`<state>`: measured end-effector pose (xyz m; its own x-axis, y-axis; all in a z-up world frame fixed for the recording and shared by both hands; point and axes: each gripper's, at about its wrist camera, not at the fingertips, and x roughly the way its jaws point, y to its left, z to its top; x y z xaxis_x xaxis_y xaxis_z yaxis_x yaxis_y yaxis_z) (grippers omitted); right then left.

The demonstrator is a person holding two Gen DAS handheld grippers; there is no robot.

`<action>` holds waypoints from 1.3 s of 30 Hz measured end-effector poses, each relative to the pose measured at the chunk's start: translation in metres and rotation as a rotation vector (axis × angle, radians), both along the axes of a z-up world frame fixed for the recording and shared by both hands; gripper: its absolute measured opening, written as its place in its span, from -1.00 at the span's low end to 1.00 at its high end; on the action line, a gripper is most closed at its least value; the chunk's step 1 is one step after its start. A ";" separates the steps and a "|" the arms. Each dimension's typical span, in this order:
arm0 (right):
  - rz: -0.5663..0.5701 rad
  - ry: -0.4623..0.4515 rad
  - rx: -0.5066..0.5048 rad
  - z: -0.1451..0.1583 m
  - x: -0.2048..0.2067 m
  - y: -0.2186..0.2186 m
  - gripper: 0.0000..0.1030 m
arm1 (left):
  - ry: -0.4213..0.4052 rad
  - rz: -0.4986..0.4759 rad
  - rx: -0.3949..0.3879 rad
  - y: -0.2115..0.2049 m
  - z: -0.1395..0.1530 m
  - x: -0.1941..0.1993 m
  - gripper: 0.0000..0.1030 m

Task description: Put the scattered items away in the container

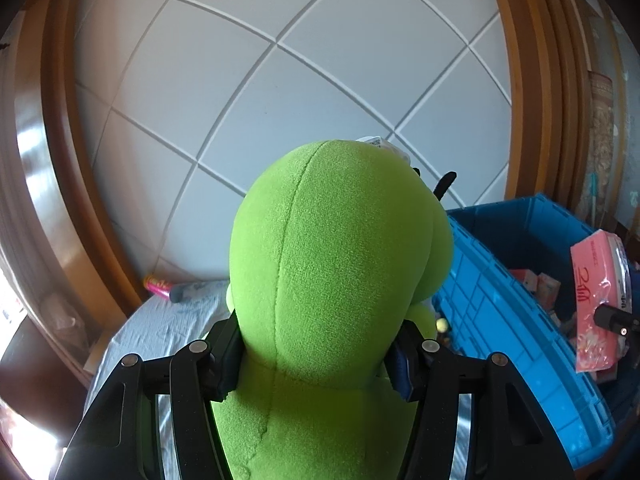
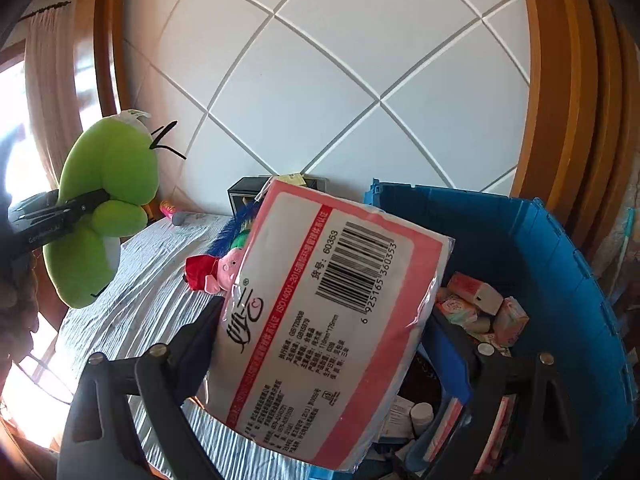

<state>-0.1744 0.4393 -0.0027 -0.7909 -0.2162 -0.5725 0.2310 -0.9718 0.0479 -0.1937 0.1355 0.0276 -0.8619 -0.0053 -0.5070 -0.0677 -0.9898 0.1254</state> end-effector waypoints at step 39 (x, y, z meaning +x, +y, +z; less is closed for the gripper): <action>-0.352 -0.020 0.002 -0.004 -0.028 0.205 0.81 | -0.031 -0.581 -0.020 0.317 0.028 -0.106 0.15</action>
